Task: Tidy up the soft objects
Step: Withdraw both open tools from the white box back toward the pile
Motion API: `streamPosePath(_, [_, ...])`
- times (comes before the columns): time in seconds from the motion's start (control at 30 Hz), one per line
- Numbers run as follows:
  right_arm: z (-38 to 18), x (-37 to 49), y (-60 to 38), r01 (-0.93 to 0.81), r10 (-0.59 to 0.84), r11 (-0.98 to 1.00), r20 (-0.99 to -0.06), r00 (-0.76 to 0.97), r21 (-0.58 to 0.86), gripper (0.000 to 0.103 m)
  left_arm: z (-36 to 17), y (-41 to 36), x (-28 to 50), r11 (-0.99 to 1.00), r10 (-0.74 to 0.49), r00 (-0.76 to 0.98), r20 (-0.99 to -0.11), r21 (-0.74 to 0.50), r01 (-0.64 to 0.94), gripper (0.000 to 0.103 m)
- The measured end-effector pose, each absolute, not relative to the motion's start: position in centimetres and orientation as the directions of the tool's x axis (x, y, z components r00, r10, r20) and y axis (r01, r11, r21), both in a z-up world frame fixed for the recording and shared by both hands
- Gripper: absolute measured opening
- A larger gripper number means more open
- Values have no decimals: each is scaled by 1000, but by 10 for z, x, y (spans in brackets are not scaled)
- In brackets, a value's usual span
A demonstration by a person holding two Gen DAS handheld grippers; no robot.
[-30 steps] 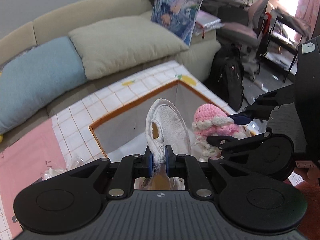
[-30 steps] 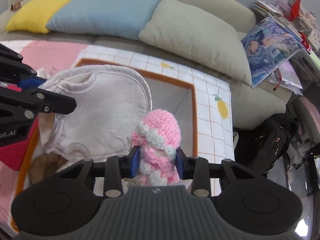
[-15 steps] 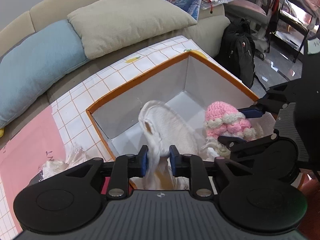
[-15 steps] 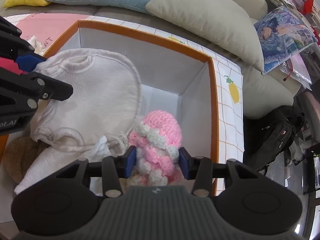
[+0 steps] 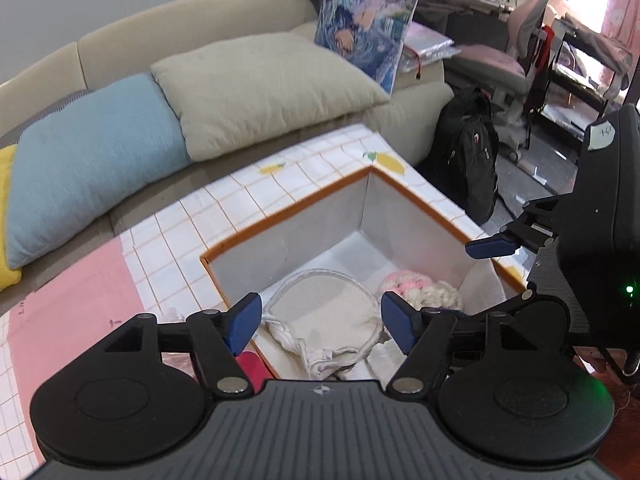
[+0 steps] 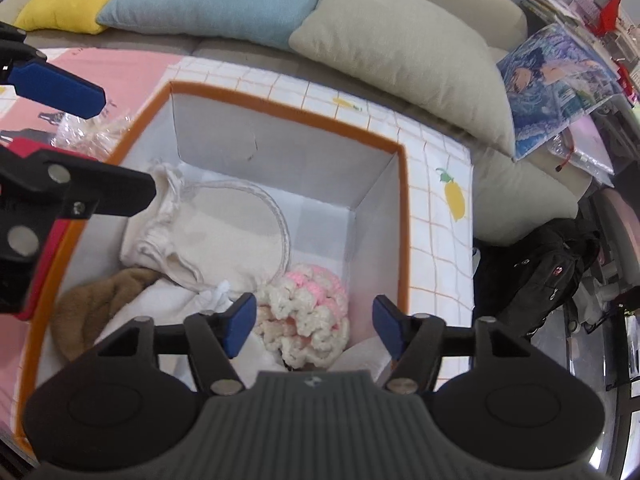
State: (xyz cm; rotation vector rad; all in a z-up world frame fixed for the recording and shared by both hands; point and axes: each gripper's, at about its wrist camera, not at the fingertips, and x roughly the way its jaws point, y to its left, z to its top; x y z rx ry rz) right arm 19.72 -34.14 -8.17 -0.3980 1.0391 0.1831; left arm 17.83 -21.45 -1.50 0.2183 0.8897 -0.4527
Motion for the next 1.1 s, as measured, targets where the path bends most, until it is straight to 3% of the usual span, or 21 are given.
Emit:
streamPosePath(0.57, [-29,115,-308,-155,-6,979,-771,636,-135,74,42,-171,116,894,-360,659,-660,-42,447,81])
streamPosePath(1.1, [-51,68,-229,-127,104,991,-813,573,37,75,17,-73,66,957,-214,674,-707,-14,289,81])
